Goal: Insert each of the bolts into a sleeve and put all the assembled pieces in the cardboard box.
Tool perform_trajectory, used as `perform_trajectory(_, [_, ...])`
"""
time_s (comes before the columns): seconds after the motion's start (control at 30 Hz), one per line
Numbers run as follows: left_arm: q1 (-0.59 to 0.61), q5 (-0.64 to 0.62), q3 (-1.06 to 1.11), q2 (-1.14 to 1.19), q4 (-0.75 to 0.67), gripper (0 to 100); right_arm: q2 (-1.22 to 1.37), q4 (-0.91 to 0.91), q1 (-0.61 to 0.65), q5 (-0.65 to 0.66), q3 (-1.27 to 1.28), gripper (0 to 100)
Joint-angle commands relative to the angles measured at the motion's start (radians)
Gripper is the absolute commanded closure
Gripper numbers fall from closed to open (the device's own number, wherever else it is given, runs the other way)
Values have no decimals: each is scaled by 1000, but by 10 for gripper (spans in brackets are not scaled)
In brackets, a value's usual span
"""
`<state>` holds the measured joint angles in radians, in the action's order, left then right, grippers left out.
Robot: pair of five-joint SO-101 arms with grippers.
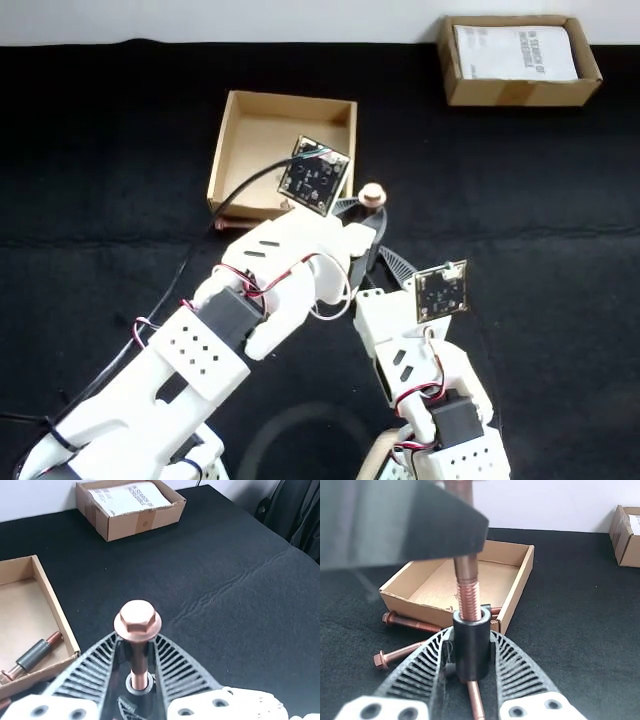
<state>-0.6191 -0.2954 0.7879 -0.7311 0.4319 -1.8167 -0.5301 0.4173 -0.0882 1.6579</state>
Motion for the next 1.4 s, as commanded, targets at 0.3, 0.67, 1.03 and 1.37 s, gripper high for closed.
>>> perform_trajectory(0.3, [-13,5,-12,-10,222,927,-13,18,2,-5,-10,991])
perform_trajectory(0.67, [-7,5,-91,-12,345,797,-13,18,1,-8,-8,991])
perform_trajectory(1.03, [-12,5,-429,-12,954,800,-5,18,2,-6,-8,991])
perform_trajectory(1.37, [76,5,-581,-102,1247,876,-2,33,8,35,-97,991])
